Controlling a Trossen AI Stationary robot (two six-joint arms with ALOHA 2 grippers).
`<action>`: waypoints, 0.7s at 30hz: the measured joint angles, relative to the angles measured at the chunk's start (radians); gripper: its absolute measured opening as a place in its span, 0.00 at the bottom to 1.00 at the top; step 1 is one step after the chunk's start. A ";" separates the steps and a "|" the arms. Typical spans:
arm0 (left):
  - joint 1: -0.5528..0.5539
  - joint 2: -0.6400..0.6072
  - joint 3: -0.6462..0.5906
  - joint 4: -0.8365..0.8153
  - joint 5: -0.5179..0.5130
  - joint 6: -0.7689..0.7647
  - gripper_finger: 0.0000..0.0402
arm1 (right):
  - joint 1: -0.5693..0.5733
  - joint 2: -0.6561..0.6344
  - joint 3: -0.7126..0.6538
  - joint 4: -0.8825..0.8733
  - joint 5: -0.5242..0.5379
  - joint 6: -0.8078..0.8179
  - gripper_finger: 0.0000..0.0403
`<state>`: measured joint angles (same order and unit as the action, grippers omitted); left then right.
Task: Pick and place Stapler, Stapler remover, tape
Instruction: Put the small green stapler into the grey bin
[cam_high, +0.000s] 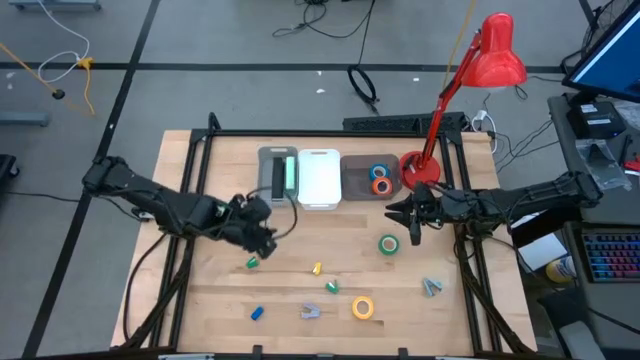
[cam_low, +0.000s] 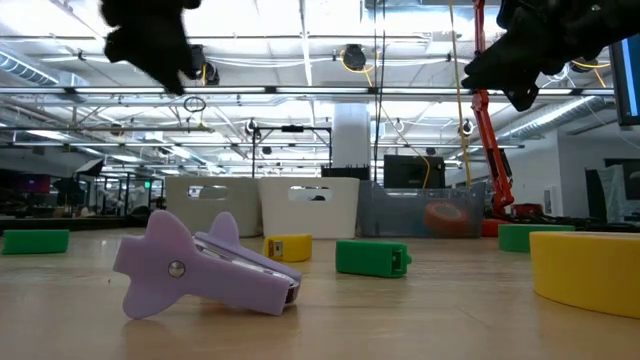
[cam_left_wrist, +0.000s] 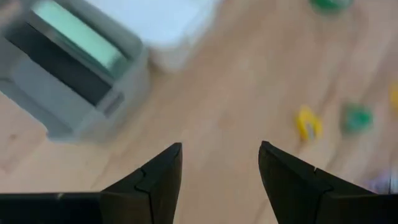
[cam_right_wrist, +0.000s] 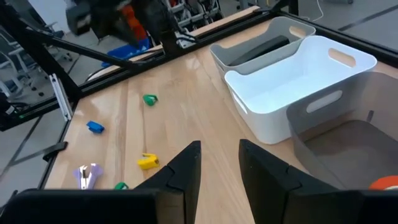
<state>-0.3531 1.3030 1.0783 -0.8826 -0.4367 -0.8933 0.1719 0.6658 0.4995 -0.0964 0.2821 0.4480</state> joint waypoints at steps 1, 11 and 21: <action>-0.017 0.001 0.000 -0.021 0.021 0.009 0.53 | 0.000 -0.003 0.000 0.000 0.000 -0.001 0.25; -0.170 0.000 -0.052 -0.086 0.072 0.048 0.53 | 0.000 -0.072 0.000 -0.078 0.000 0.007 0.25; -0.259 0.000 -0.197 -0.019 0.150 -0.116 0.53 | 0.000 -0.181 0.000 -0.190 0.003 0.007 0.25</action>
<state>-0.6119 1.3029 0.8814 -0.9014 -0.2865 -1.0090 0.1719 0.4851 0.4995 -0.2864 0.2849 0.4551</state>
